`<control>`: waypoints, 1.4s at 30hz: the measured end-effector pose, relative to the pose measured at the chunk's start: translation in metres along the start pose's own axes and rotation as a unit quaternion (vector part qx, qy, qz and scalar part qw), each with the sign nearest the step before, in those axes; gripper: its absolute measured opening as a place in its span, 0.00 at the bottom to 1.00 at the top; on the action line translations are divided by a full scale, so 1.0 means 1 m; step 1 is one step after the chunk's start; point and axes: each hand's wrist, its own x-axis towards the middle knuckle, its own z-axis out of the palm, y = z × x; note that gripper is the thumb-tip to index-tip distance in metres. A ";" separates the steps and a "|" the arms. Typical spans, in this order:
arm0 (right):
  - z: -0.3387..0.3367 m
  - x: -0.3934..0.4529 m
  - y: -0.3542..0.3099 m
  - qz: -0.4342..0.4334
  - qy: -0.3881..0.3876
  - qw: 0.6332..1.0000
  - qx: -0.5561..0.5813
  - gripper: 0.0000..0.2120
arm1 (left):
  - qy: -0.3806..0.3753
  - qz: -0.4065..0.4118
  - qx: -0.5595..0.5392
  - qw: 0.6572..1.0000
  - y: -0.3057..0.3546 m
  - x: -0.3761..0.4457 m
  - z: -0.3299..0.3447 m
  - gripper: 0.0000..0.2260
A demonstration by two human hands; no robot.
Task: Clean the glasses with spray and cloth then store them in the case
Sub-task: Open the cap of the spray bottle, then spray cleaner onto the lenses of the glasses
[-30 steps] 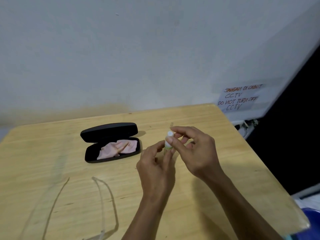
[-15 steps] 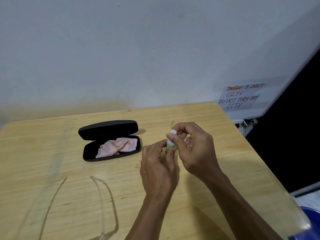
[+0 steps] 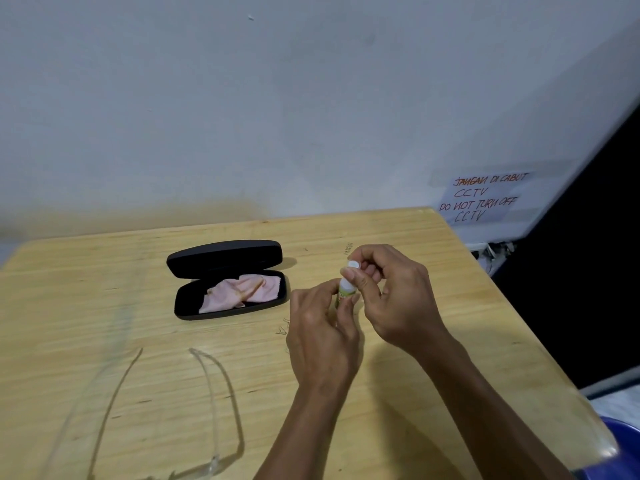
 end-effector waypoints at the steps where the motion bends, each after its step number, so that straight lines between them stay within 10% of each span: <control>1: -0.001 0.000 0.001 -0.006 -0.002 1.000 -0.004 0.03 | -0.001 -0.001 0.001 1.000 0.000 0.000 0.000 0.09; 16: -0.065 0.030 -0.057 -0.010 0.095 0.985 0.142 0.05 | 0.027 0.002 -0.046 0.999 -0.001 -0.001 -0.009 0.09; 29: -0.042 -0.071 0.016 0.208 0.016 0.971 -0.115 0.10 | 0.020 0.018 -0.072 0.997 0.010 -0.024 -0.033 0.09; 42: -0.042 -0.083 0.008 0.213 0.031 0.966 -0.140 0.15 | 0.005 0.003 -0.060 0.998 0.014 -0.036 -0.041 0.09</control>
